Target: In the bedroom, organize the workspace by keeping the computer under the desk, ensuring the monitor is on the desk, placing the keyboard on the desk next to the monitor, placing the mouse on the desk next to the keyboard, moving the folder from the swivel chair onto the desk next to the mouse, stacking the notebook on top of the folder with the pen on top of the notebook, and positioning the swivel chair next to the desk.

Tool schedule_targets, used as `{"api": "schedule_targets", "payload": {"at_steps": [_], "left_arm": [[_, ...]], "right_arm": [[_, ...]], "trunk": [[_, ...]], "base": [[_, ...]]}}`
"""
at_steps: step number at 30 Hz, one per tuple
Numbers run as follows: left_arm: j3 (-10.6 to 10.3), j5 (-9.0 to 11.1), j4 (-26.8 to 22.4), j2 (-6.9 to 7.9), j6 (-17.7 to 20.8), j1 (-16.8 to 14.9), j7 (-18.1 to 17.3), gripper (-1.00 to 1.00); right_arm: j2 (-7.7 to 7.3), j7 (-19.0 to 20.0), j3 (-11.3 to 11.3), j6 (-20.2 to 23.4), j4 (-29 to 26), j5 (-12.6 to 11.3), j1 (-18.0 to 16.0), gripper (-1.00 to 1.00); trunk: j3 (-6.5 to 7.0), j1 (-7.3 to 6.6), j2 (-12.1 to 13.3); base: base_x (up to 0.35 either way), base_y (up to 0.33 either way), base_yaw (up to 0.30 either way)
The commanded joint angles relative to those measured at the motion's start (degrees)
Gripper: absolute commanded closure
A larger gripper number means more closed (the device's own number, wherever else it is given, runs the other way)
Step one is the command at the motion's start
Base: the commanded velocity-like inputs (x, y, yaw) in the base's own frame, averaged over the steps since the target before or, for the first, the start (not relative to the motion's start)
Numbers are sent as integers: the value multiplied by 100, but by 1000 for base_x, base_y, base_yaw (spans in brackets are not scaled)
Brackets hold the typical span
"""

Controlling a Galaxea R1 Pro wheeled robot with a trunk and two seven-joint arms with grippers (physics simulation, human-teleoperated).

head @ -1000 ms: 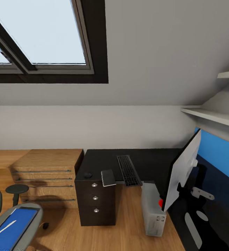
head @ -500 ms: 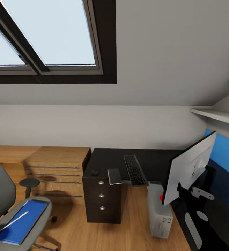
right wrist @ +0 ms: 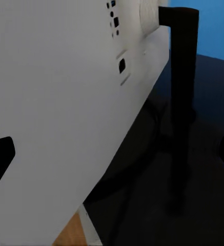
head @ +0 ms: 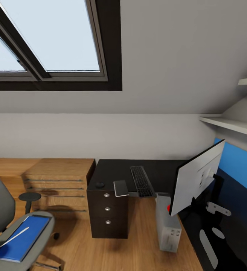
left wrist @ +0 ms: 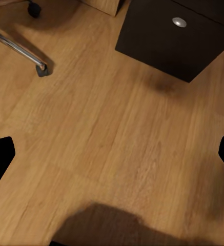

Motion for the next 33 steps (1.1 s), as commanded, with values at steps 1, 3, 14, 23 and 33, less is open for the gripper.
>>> {"api": "schedule_targets", "payload": {"at_steps": [1,3,14,23,33], "left_arm": [[-31,61,6,1,-11,-1,-39,-100],[-30,61,6,2,-11,-1,-39,-100],[-28,65,6,2,-11,-1,-39,-100],[-28,65,6,2,-11,-1,-39,-100],[-25,69,6,2,-11,-1,-39,-100]], "right_arm": [[-2,-9,11,-33,5,-61,-3,-100],[-2,-8,13,-33,5,-62,-3,-100],[-2,-7,12,-33,5,-63,-3,-100],[-2,-13,11,-33,5,-63,-3,-100],[-2,-14,11,-33,5,-70,-3,-100]], "trunk": [[0,2,-4],[6,2,-4],[23,2,-4],[24,2,-4],[22,2,-4]], "base": [[-9,0,-212],[-7,0,-226],[-2,0,-253],[0,0,-264],[0,0,-184]]}}
